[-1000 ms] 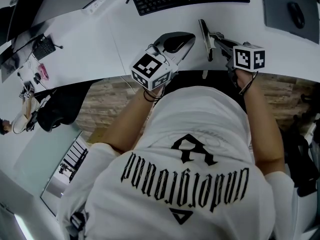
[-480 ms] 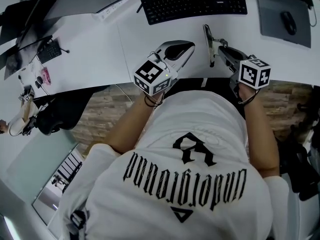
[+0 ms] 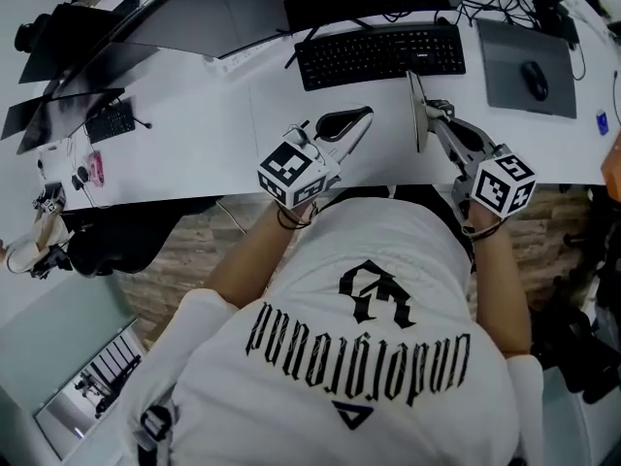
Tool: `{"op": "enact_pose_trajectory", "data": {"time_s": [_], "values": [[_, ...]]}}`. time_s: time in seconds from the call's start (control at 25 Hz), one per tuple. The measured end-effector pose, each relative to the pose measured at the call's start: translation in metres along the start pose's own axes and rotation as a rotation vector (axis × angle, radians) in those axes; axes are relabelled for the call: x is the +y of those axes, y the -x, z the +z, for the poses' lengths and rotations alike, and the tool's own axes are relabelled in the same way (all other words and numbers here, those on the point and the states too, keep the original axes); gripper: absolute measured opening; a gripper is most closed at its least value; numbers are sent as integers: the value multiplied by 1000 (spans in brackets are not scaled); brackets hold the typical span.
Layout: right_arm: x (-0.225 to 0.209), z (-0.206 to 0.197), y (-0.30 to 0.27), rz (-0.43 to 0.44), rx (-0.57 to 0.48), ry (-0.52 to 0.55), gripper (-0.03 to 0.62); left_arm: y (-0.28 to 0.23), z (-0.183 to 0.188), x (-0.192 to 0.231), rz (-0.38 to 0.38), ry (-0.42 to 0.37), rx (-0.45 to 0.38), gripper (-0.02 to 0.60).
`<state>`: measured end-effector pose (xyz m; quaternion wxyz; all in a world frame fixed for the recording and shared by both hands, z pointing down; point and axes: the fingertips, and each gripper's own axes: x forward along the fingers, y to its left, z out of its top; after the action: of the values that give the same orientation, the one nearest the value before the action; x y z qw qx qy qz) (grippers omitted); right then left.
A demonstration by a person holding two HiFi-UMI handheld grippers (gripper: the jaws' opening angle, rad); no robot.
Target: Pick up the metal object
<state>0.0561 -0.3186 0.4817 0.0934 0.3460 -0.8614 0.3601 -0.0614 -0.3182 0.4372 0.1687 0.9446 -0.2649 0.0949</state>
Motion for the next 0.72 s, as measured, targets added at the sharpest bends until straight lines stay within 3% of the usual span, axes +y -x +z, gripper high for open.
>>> {"op": "enact_pose_trajectory", "data": {"time_s": [0.48, 0.72], "values": [[92, 123, 66, 58, -305, 205, 17, 39, 105, -30, -30, -169, -159, 15], [134, 165, 94, 68, -416, 308, 17, 60, 152, -48, -58, -253, -236, 14]]}}
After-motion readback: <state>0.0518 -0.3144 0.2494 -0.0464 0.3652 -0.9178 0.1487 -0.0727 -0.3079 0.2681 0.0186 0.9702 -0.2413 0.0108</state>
